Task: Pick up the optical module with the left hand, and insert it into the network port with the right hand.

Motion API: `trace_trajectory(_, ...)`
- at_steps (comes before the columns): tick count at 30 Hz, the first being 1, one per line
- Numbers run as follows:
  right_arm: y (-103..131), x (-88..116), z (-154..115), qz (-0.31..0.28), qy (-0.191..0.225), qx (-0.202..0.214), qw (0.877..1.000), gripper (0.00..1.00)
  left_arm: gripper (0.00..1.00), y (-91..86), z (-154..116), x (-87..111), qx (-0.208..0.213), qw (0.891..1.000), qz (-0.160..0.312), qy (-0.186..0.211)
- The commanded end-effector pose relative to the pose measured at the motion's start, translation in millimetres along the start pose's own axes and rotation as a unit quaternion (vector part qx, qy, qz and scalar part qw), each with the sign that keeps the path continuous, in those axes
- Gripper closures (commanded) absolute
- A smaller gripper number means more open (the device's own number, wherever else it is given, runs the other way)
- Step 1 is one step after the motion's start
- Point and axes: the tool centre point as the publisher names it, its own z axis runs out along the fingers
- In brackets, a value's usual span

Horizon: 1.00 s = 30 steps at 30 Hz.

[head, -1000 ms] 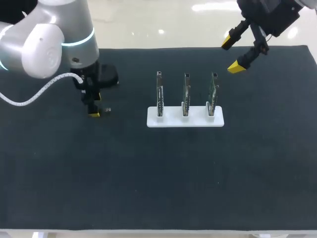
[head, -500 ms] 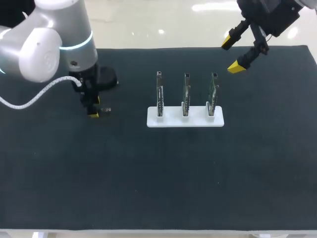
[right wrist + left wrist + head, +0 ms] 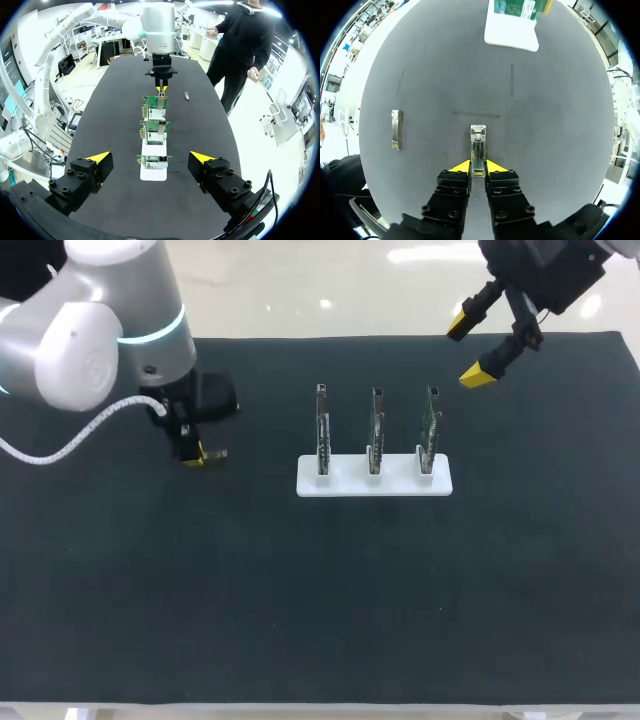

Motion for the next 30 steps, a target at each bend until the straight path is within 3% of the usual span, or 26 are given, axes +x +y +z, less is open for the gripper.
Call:
trace_trajectory(1, 0.7, -0.2, -0.1, 0.000, 0.000, 0.001, 1.000, 0.00, 1.00, 7.6, -19.5, 2.3, 0.015, 1.000, 0.005, -0.021)
trace_trajectory(7, 0.7, -0.2, -0.1, 0.000, 0.000, 0.001, 1.000, 0.00, 1.00, 16.1, -49.2, -2.9, 0.031, 0.995, 0.022, -0.095)
trace_trajectory(16, 0.7, -0.2, -0.1, 0.000, 0.000, 0.001, 1.000, 0.00, 1.00, 24.3, -107.9, -17.5, 0.078, 0.973, 0.050, -0.211)
trace_trajectory(22, 0.7, -0.2, -0.1, 0.000, 0.000, 0.001, 1.000, 0.00, 1.00, 32.0, -147.2, -17.7, 0.109, 0.943, 0.080, -0.303)
trace_trajectory(30, 0.7, -0.2, -0.1, 0.000, 0.000, 0.001, 1.000, 0.00, 1.00, 42.7, -187.1, -9.3, 0.137, 0.890, 0.121, -0.417)
